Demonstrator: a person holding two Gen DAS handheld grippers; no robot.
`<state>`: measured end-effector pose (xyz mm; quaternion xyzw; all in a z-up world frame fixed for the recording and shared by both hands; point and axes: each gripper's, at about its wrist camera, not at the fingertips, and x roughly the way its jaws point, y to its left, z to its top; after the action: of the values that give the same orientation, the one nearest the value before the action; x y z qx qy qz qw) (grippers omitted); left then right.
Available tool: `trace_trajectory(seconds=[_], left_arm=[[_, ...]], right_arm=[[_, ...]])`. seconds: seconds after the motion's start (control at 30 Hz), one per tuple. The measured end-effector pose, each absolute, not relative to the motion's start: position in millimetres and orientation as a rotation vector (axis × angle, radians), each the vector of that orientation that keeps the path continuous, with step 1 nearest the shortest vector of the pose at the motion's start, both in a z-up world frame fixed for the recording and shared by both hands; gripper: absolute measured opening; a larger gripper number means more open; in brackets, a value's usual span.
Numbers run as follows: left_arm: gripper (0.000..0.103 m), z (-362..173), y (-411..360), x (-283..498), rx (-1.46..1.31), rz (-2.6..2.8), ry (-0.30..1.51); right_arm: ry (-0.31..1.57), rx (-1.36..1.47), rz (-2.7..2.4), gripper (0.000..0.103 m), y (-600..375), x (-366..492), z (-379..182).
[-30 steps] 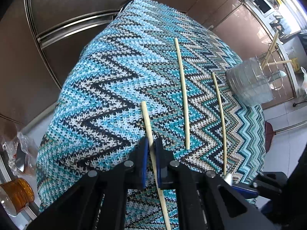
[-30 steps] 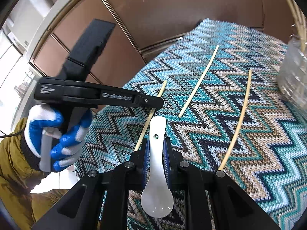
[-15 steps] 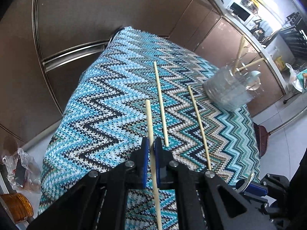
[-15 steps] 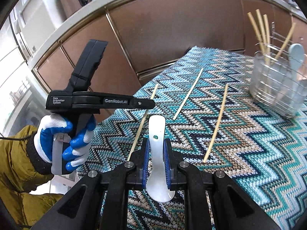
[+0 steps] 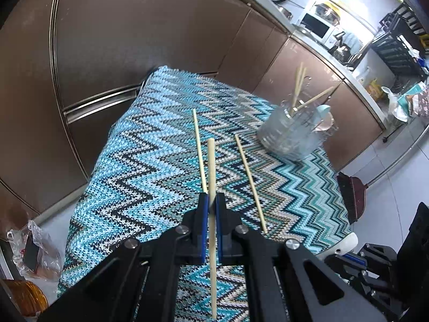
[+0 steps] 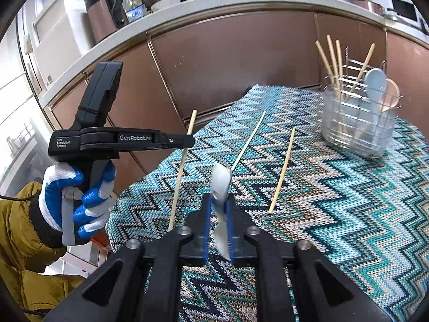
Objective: Organize utensils
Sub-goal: 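Carry the white spoon into the basket with the right tool while the left inserts its chopstick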
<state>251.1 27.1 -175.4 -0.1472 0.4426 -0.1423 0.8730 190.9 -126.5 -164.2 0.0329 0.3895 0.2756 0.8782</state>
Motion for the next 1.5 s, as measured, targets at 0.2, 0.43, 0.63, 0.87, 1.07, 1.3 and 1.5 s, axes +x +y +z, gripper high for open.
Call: trace_trajectory(seconds=[0.2,0.43,0.63,0.87,1.07,1.3,1.5], left_arm=[[0.005,-159,23,242,-0.300,-0.315,0.891],[0.005,-135,23,237,-0.296,-0.324,0.839],[0.005,-114,19,234,-0.292,-0.339,0.794],[0.005,-90,9,229,-0.284,-0.369,0.742],[0.005,-50,-7,236,-0.296,-0.416,0.659],[0.005,8,-41,263,-0.307,-0.463,0.518],[0.005,37,-80,312,-0.316,-0.462,0.395]], right_arm=[[0.790,0.063,0.550,0.005,-130,184,-154],[0.754,0.073,0.526,0.005,-138,176,-143],[0.721,0.076,0.507,0.005,-146,173,-131],[0.680,0.086,0.476,0.005,-161,171,-116],[0.623,0.094,0.439,0.005,-182,176,-93],[0.532,0.087,0.403,0.005,-204,202,-54],[0.470,0.085,0.381,0.005,-220,243,-30]])
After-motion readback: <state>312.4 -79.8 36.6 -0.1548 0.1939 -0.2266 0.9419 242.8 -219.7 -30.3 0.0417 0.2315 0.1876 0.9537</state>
